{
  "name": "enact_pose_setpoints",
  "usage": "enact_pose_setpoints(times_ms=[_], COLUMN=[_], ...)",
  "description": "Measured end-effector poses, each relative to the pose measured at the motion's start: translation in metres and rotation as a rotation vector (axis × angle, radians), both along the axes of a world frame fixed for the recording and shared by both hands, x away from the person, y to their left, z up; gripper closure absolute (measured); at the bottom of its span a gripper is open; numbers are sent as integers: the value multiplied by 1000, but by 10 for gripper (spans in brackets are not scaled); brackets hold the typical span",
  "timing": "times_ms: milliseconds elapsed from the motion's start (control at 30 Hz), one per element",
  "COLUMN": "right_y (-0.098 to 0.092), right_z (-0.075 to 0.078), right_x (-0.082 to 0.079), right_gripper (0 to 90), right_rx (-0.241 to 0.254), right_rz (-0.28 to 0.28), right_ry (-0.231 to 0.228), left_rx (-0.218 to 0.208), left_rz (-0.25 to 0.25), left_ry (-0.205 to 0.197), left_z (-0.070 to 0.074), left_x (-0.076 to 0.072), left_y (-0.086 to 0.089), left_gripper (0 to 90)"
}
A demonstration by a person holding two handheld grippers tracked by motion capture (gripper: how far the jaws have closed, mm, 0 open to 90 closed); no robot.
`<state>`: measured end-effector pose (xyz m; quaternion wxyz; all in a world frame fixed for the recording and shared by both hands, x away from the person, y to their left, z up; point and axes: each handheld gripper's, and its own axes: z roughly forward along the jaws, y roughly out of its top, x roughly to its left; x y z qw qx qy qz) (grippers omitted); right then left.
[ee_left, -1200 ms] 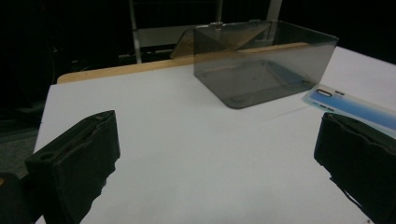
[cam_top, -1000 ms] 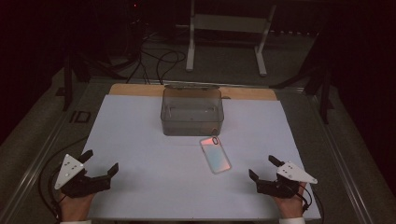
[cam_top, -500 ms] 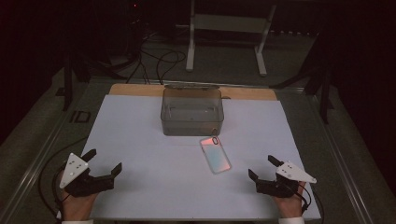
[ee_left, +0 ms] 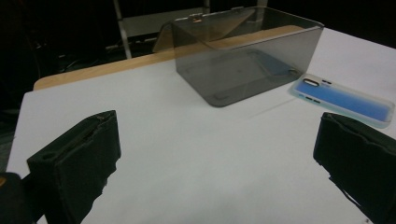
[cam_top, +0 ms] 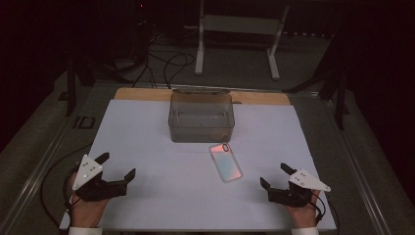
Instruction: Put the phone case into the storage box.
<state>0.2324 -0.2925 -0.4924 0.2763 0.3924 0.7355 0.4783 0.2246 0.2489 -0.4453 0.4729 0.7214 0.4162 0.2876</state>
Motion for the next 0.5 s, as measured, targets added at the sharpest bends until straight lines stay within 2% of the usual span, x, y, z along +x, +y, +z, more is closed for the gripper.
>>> enact_pose_setpoints(times_ms=[167, 333, 400, 500], right_y=[0, 0, 0, 0], right_z=[0, 0, 0, 0], right_x=[0, 0, 0, 0], right_gripper=[90, 90, 90, 90], right_rx=[-1, -2, -3, -1], right_rz=[-3, 0, -2, -4], right_ry=[-2, -3, -3, -4], left_rx=[26, 27, 32, 30], left_rz=[-33, -44, -69, -78], left_ry=[2, 0, -2, 1], left_z=[3, 4, 7, 8], left_x=[6, 8, 16, 19], left_y=[-10, -15, -24, -29], left_gripper=[16, 16, 16, 16])
